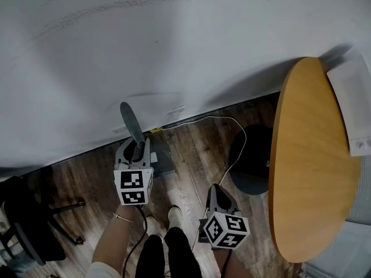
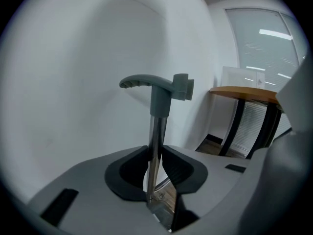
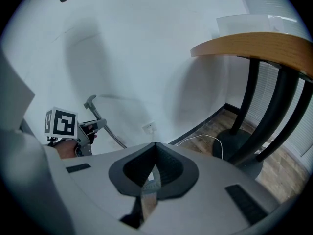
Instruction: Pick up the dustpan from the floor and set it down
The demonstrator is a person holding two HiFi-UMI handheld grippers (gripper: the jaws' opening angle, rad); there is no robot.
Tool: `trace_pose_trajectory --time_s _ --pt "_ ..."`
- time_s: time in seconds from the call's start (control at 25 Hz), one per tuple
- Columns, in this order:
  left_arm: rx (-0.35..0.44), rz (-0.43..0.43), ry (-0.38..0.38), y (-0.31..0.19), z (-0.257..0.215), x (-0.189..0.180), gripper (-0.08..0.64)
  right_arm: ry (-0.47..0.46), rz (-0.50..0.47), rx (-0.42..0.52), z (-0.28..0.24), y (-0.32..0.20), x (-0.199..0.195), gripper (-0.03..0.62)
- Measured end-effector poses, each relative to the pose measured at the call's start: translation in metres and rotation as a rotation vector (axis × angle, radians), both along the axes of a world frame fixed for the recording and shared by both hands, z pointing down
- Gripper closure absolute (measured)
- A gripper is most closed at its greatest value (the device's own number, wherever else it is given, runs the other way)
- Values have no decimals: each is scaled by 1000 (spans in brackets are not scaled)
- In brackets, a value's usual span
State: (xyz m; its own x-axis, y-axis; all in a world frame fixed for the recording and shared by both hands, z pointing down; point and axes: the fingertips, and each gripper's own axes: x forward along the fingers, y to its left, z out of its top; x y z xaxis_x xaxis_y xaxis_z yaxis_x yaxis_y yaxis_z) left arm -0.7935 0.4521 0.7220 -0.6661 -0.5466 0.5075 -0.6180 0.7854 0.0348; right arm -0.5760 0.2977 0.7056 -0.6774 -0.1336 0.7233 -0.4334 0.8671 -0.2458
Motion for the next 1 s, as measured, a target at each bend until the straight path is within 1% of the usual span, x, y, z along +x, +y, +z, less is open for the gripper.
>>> trace_pose_trajectory --time_s 0.08,0.28,0.4,0.56,0.76,0.88,1.0 --pt "-12 8 -5 -1 0 4 462 0 0 0 0 0 2 560" --pt "-13 4 -10 5 -4 10 463 -8 3 -6 -1 3 6 560" --pt "-14 8 -22 9 -14 17 466 -18 0 -4 -8 7 5 560" --pt "1 34 -38 13 -36 38 465 -39 5 4 -22 11 4 560" --pt "20 114 -87 11 -79 56 465 -95 32 21 -48 17 -2 560" --pt "39 148 -99 9 -118 67 465 -128 37 38 -76 20 0 560" --pt "53 161 -99 12 -162 77 465 -161 33 45 -111 25 6 560"
